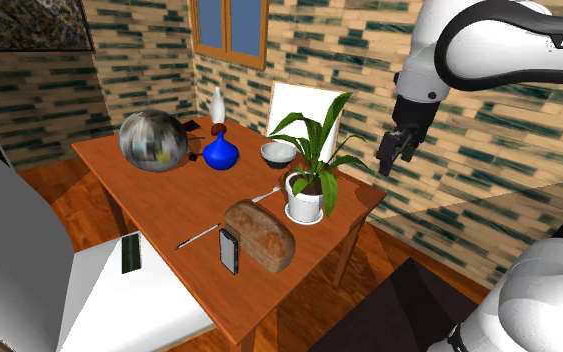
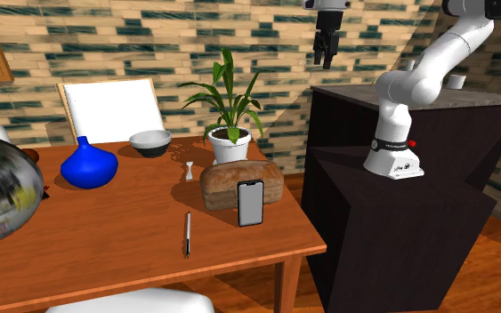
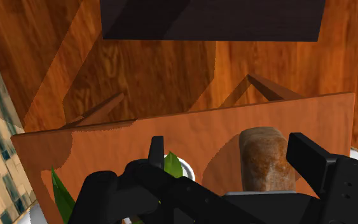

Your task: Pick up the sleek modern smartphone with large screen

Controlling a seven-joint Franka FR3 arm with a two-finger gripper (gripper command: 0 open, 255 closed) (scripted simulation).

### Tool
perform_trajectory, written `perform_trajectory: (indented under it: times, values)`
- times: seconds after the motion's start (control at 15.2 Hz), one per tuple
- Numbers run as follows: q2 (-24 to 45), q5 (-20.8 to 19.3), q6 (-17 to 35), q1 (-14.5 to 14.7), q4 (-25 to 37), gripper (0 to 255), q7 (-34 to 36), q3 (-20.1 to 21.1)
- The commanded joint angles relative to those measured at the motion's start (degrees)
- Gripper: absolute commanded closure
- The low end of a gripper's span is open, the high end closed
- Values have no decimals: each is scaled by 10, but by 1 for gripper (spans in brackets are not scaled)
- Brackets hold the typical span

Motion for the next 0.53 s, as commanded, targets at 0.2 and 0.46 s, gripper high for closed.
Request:
perform_trajectory:
  times: [0.2,0.46]
  values:
    - [46,15,46,10,-3,0,19,18]
    - [113,30,104,20,4,0,42,43]
